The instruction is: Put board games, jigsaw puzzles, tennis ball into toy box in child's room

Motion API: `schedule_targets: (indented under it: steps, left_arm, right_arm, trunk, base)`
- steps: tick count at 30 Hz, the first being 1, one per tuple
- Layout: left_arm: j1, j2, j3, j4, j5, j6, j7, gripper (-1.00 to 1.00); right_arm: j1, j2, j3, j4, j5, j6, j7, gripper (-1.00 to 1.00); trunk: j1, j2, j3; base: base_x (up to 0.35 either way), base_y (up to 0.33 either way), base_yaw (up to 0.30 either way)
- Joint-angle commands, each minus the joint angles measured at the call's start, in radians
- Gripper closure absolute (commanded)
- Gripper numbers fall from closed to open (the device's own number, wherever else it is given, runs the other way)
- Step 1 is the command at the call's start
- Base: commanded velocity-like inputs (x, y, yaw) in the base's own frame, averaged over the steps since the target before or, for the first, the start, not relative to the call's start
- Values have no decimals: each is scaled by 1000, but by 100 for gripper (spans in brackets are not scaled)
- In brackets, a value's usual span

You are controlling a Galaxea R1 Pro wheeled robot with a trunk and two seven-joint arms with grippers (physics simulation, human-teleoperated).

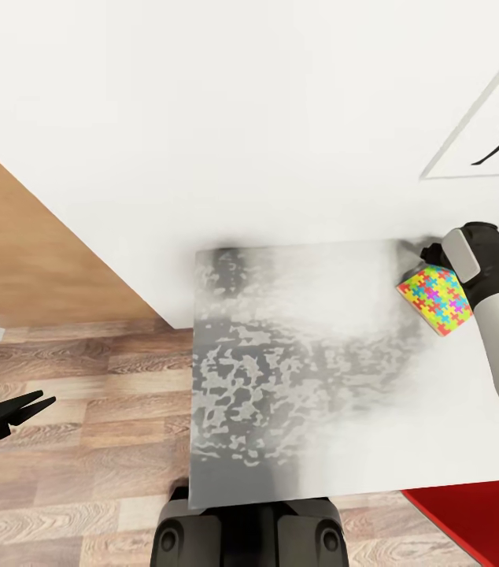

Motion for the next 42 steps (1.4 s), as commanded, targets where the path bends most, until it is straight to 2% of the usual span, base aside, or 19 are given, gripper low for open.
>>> schedule_targets:
  steps: [1, 14, 20, 21, 23, 33, 38, 42]
  left_arm:
    - [-1, 0, 0, 0, -1, 11, -4, -100]
    - [-1, 0, 0, 0, -1, 10, -4, -100]
    - [4, 4, 7, 0, 2, 9, -4, -100]
    - [4, 4, 8, 0, 2, 9, -4, -100]
    - [6, 8, 14, -6, 2, 15, -4, -100]
    - [6, 15, 16, -12, 4, 19, -4, -100]
    - [6, 23, 16, -12, 4, 19, -4, -100]
    - [6, 24, 15, -12, 3, 19, -4, -100]
  right_arm:
    - [0, -2, 7, 18, -22, -1, -5, -100]
    - [0, -2, 7, 18, -22, -1, -5, -100]
    - [27, -31, -10, -9, 3, -50, 27, -100]
    - [26, -25, -10, -8, 1, -58, 32, -100]
    - [18, -15, -15, -15, 43, -46, 36, -100]
    - [8, 42, -23, -30, 9, -42, 58, -100]
    - [8, 69, -23, -34, 51, -41, 63, -100]
    - [8, 83, -23, -34, 108, -41, 63, -100]
  trunk:
    - [1, -1, -2]
    - [1, -1, -4]
    - [1, 0, -4]
    - [1, 0, -4]
    - [0, 1, -4]
    - [0, 1, -4]
    - [0, 1, -4]
    - [0, 1, -4]
  base:
    - [0, 0, 0]
    - [0, 0, 0]
    - [0, 0, 0]
    - [0, 0, 0]
    - [0, 0, 0]
    - [0, 0, 0]
    - [0, 0, 0]
    - [0, 0, 0]
